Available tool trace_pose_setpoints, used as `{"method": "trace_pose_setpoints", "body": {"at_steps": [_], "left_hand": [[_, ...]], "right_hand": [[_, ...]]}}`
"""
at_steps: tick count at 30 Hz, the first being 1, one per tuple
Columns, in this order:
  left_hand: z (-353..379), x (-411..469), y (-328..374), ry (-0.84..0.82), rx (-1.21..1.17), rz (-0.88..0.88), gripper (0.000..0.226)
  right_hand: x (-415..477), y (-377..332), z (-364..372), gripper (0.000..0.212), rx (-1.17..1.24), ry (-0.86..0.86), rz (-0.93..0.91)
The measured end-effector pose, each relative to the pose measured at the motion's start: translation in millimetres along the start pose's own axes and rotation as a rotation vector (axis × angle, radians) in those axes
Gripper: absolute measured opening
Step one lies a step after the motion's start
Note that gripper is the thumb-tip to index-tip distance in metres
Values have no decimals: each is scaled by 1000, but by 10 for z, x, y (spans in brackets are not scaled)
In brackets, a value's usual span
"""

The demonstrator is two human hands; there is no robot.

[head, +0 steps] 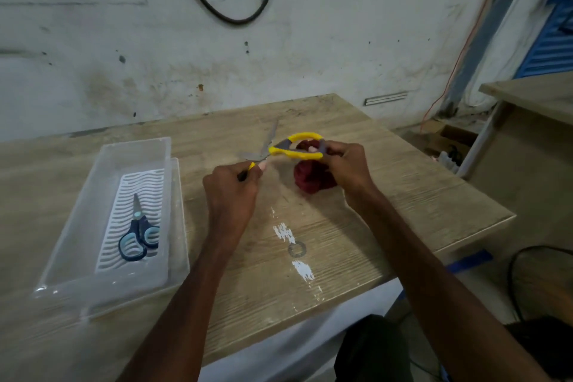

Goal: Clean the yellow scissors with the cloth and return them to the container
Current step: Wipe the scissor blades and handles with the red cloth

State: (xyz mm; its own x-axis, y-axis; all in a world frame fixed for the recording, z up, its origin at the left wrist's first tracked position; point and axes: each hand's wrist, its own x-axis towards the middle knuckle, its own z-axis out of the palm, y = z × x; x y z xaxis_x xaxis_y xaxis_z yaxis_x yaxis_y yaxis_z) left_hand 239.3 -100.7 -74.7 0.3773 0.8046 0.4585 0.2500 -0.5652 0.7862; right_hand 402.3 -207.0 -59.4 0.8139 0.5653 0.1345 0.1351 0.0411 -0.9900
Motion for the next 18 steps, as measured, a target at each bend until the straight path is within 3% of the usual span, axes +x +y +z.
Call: {"method": "trace_pose_setpoints", "body": {"at_steps": [4, 6, 12, 18], "left_hand": [[187, -2, 75, -136, -655, -386, 26], [224, -10, 108, -143, -798, -496, 33], [164, -40, 58, -96, -707, -589, 52], [194, 29, 39, 8, -742, -468, 30]], "right_hand": [[-80, 8, 141, 21, -72, -33, -84], [-131, 8, 204, 20, -164, -28, -137], [-160, -32, 179, 17, -393, 65, -217], [-237, -245, 66, 13, -454, 31, -166]]}}
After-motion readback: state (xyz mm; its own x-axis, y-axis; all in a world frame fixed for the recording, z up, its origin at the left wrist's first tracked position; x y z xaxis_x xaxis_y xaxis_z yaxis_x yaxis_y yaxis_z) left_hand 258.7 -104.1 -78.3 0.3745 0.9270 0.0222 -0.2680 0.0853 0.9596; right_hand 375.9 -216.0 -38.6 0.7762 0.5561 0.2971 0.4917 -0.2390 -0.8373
